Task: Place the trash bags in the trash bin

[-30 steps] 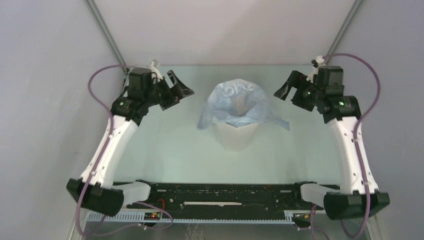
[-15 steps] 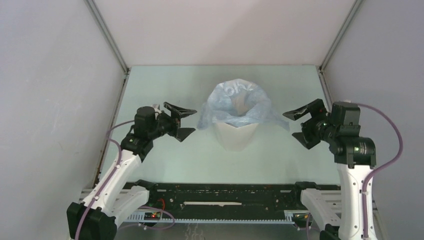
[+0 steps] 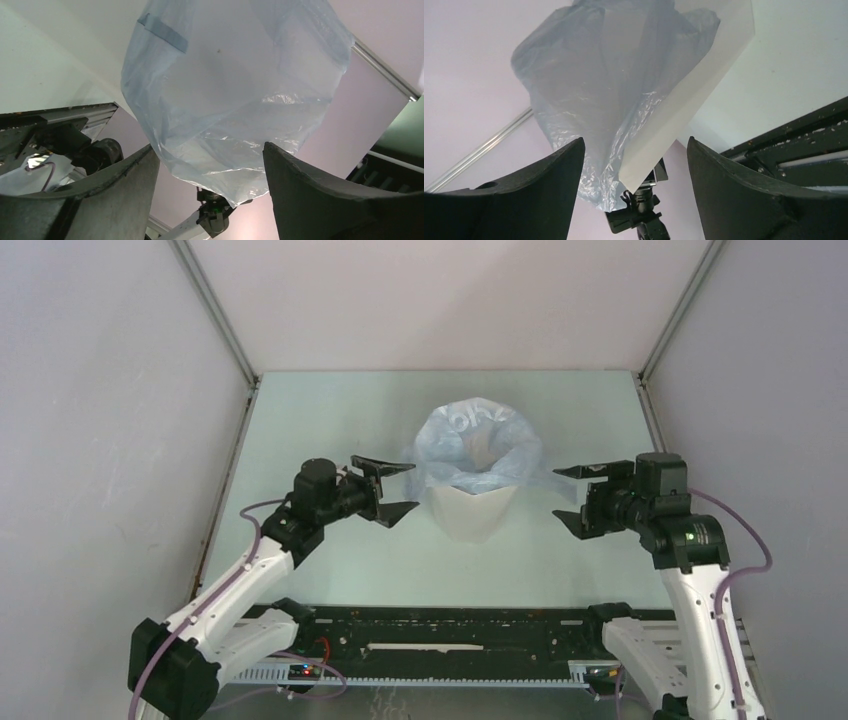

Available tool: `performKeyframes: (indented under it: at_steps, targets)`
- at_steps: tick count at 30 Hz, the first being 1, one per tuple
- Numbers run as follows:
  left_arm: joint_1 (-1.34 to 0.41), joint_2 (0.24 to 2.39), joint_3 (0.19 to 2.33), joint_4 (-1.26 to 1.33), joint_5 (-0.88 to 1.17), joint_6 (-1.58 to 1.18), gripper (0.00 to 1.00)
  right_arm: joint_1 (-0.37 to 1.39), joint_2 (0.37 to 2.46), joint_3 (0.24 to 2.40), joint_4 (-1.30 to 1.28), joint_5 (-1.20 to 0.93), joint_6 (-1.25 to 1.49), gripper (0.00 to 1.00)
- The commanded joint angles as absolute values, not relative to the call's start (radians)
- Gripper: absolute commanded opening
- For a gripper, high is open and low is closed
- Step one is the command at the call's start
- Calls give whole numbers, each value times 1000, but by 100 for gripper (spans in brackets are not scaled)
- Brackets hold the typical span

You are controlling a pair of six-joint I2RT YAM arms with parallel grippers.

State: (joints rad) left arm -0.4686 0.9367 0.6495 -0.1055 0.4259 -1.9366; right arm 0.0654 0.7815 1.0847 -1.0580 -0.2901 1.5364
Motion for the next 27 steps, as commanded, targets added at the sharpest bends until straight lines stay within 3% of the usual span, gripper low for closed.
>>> performKeyframes:
  at_steps: [1, 6, 9, 11, 13, 19, 21, 27]
  targets:
    - [-481, 922, 642, -99, 386, -1983, 82, 153, 833, 1070, -957, -243, 1645, 84]
    - [-484, 899, 640, -207, 362, -1943, 78, 222, 882, 1071, -917, -190, 1644, 78]
    - [-498, 903, 630, -207, 354, -1934, 68, 260, 902, 1070, -922, -175, 1633, 66]
    - [-504, 916, 626, -205, 346, -1917, 61, 284, 906, 1070, -937, -152, 1628, 49]
    - [-505, 943, 611, -173, 353, -1907, 47, 305, 904, 1070, -962, -122, 1620, 37]
    - [-497, 1010, 611, -130, 354, -1779, 4, 313, 885, 1043, -1019, -48, 1497, 15]
    - [-489, 1019, 631, -183, 344, -1688, 0, 305, 865, 1007, -1003, -9, 1431, 0]
    - [-434, 1049, 643, -313, 304, -1481, 0, 274, 897, 930, -903, -4, 1208, 0]
